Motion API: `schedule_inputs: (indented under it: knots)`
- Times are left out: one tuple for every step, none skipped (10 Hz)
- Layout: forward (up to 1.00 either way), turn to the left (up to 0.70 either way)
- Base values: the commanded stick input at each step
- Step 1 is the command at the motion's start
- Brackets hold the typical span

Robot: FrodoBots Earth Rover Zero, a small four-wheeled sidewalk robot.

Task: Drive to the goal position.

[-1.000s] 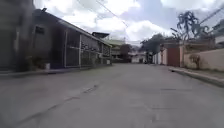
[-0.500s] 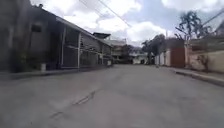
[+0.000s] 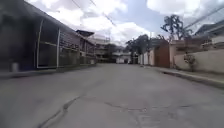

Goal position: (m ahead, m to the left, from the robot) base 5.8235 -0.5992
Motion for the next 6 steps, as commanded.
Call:
schedule_inputs:
  knots:
    - [1.00, -0.40]
    - [1.00, -0.34]
    - [1.00, -0.13]
    - [1.00, -0.02]
    - [1.00, -0.02]
    - [1.00, -0.03]
